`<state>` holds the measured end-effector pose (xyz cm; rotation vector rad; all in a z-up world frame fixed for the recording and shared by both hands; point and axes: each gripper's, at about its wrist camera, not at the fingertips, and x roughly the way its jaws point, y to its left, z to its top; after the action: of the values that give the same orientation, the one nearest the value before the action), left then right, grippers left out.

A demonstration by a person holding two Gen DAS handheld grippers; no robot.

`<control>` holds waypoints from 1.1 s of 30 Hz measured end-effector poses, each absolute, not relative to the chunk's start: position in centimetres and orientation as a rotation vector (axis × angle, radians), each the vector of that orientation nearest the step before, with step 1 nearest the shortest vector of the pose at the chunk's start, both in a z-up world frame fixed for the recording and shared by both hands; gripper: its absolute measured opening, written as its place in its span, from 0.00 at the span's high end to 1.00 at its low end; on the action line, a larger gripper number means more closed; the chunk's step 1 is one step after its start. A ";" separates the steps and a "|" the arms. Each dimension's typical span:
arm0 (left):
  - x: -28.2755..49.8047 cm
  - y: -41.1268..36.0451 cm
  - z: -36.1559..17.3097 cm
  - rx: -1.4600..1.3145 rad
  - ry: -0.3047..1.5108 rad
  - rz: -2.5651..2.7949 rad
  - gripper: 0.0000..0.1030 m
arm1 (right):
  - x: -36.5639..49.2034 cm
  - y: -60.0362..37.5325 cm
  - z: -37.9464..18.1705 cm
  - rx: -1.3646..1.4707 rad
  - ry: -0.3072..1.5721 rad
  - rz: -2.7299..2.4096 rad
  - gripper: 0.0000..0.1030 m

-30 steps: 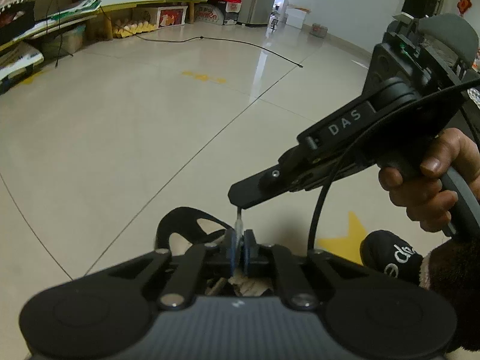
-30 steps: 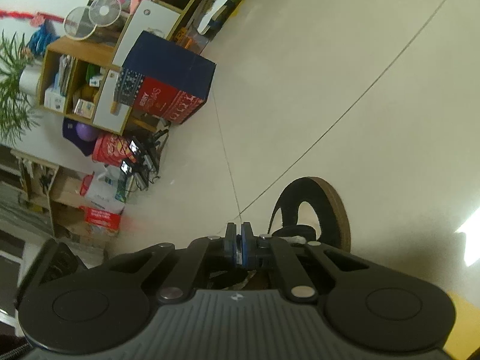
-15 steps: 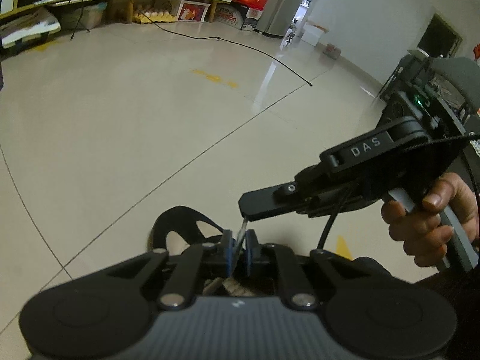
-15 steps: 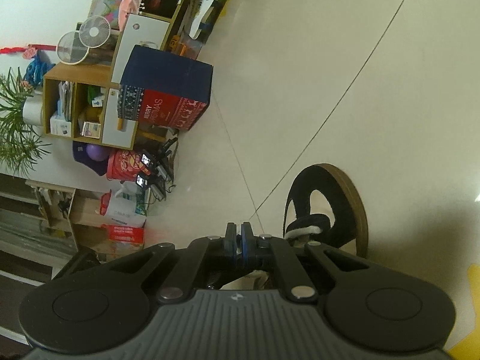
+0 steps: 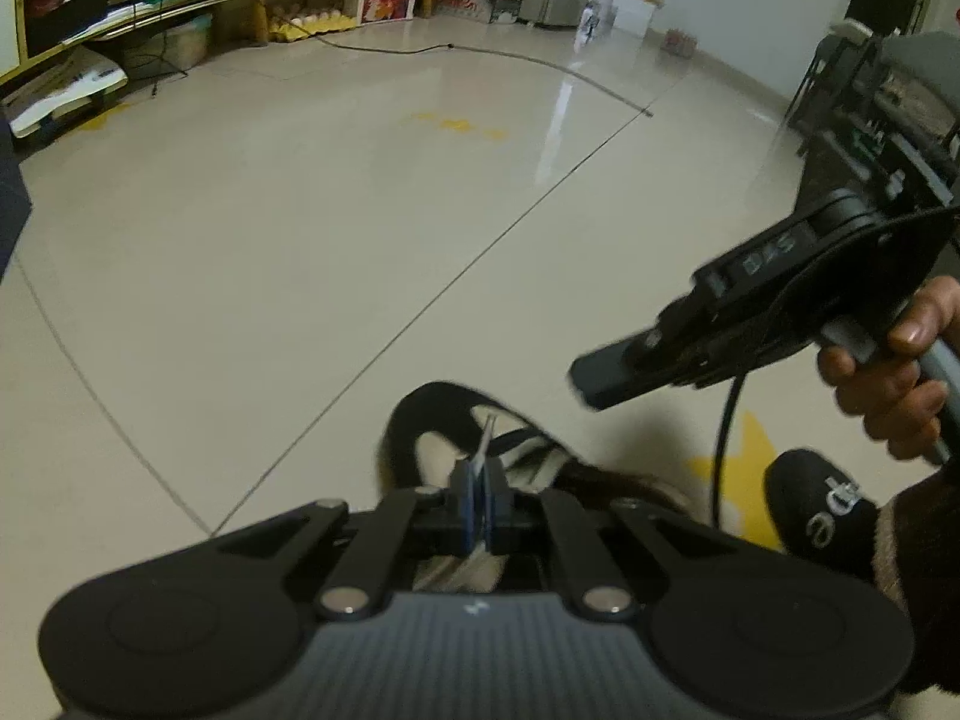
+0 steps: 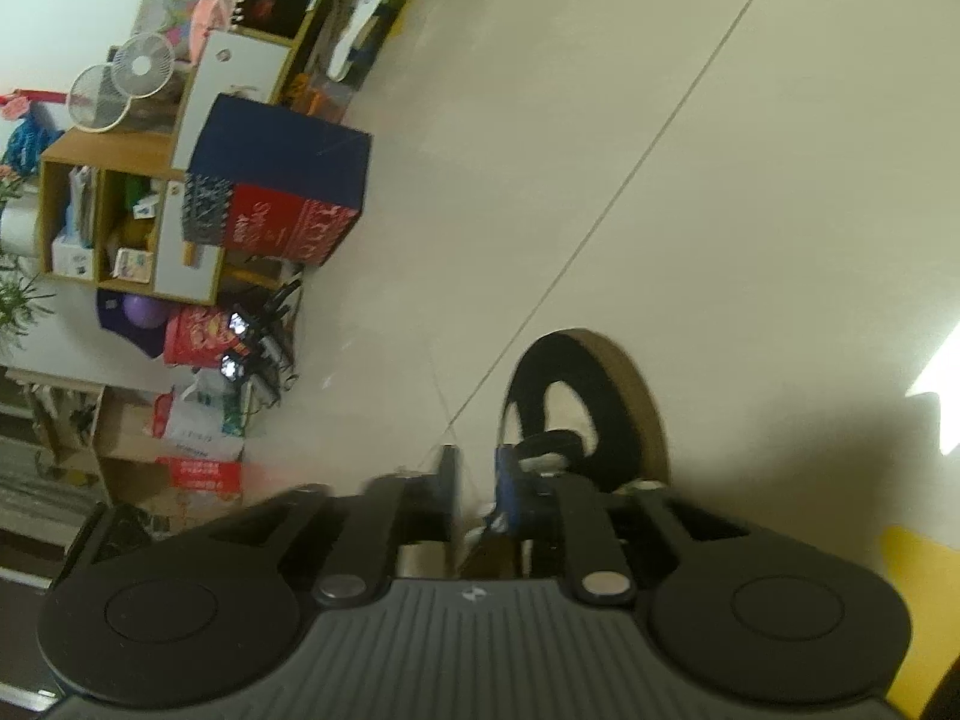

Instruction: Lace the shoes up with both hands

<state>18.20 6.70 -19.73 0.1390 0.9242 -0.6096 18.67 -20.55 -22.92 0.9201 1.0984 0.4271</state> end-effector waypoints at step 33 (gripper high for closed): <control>17.2 10.0 2.0 1.102 0.865 -0.453 0.97 | 14.9 -12.5 -19.6 -0.037 0.986 0.617 0.54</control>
<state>17.23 10.00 1.98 1.1021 0.8645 -0.4533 14.90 -12.53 -19.57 -0.0374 0.9861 0.6172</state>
